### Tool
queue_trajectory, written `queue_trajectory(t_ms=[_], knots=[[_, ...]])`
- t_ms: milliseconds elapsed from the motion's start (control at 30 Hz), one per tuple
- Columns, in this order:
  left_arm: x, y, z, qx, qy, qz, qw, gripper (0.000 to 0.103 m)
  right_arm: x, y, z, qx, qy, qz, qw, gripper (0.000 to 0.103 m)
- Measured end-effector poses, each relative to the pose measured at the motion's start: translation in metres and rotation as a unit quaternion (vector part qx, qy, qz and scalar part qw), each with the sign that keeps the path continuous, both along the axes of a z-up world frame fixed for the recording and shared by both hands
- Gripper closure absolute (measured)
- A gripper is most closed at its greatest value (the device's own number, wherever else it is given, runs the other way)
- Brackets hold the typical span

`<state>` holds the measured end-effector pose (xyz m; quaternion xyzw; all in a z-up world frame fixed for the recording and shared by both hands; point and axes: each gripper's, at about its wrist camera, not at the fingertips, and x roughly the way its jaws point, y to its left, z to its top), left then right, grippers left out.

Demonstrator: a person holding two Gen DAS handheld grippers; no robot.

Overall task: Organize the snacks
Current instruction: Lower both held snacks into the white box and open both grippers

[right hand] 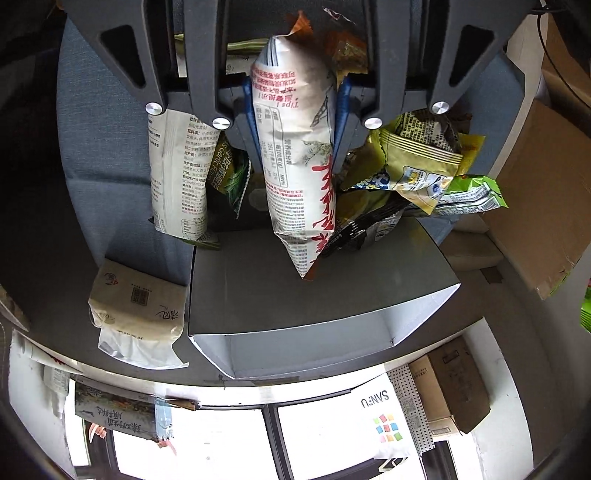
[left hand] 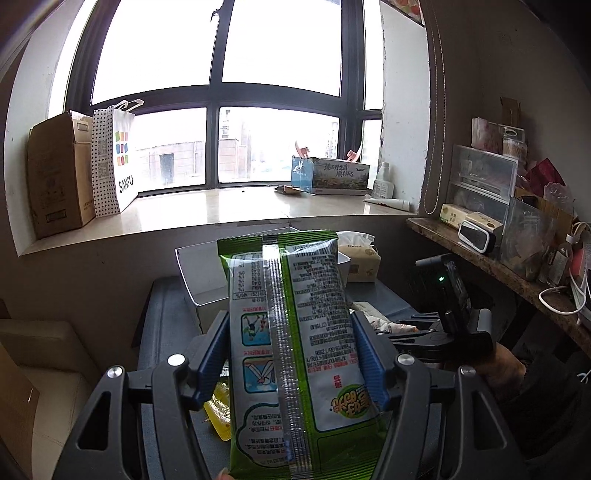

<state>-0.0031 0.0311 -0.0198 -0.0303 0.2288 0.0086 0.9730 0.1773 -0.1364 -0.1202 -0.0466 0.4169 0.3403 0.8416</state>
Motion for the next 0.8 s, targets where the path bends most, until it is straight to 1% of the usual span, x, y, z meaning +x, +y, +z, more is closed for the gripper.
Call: queue_trajectory(t_ms=[133,267,367,467,567,700,733,800], knots=[[-0.001,0.000,-0.003,-0.001,0.001,0.004,1.0000,0.034,-0.024,-0.019,0.026,0.002,-0.045,-0.003,0.999,0.068],[0.000,0.002,-0.002,-0.012,-0.006,-0.001,0.9999,0.033,-0.043,-0.038,0.057,0.029,-0.089,-0.005,0.996,0.068],[0.005,0.006,0.000,-0.024,-0.005,-0.004,0.9997,0.033,-0.049,-0.042,0.078,0.037,-0.116,-0.010,0.992,0.068],[0.015,0.010,0.010,-0.026,-0.019,0.004,0.9995,0.033,-0.047,-0.036,0.095,0.047,-0.137,-0.006,0.989,0.068],[0.042,0.019,0.021,-0.031,-0.017,0.012,0.9993,0.034,-0.034,-0.020,0.106,0.047,-0.141,-0.005,0.989,0.068],[0.090,0.037,0.034,-0.025,-0.013,0.019,0.9994,0.034,-0.012,0.008,0.119,0.041,-0.156,0.001,0.987,0.068],[0.103,0.043,0.037,-0.029,-0.008,0.024,0.9993,0.034,-0.005,0.016,0.121,0.033,-0.155,0.002,0.987,0.068],[0.129,0.052,0.041,-0.034,0.002,0.033,0.9988,0.034,0.015,0.029,0.124,0.035,-0.145,0.000,0.989,0.068]])
